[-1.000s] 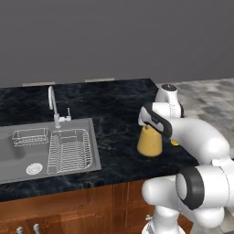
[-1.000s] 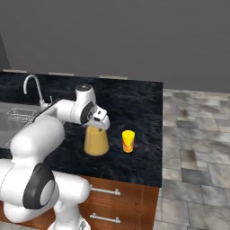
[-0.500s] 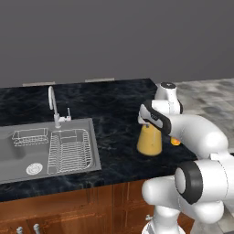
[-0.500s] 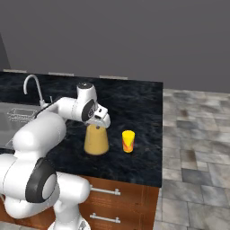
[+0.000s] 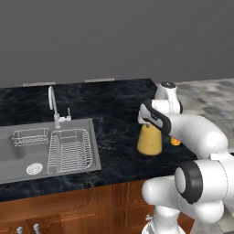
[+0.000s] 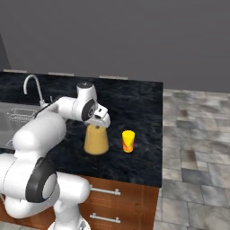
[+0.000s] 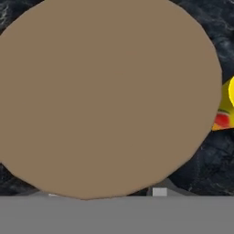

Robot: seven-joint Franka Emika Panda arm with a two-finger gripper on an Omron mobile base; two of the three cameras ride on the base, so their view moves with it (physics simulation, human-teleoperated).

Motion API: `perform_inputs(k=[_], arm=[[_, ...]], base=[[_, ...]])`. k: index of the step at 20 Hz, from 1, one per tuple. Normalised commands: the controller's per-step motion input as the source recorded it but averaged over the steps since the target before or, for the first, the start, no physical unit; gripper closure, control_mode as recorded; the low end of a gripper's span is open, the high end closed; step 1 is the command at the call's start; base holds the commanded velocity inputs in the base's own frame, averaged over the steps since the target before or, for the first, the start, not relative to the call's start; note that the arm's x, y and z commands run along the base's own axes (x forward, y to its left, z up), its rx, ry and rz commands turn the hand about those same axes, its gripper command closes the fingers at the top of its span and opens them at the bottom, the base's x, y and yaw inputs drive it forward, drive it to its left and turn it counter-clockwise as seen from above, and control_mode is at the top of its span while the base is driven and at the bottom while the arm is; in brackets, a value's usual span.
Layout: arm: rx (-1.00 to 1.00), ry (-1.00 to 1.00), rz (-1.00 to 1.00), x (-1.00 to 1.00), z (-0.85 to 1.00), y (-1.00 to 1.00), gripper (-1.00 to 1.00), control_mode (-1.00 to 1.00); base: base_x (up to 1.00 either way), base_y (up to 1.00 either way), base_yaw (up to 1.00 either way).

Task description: Place the pitcher and cup on the dining counter for serving.

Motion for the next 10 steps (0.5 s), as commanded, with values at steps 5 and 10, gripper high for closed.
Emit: perform_inputs(k=[5, 10], arm=[[0.00, -0.09, 0.01, -0.34, 0.03, 0.00, 1.00, -1.00], [0.00, -0.18, 0.02, -0.52, 0.14, 0.03, 1.00, -1.00]], base=[[0.00, 0.00, 0.00], [0.00, 0.00, 0.00]])
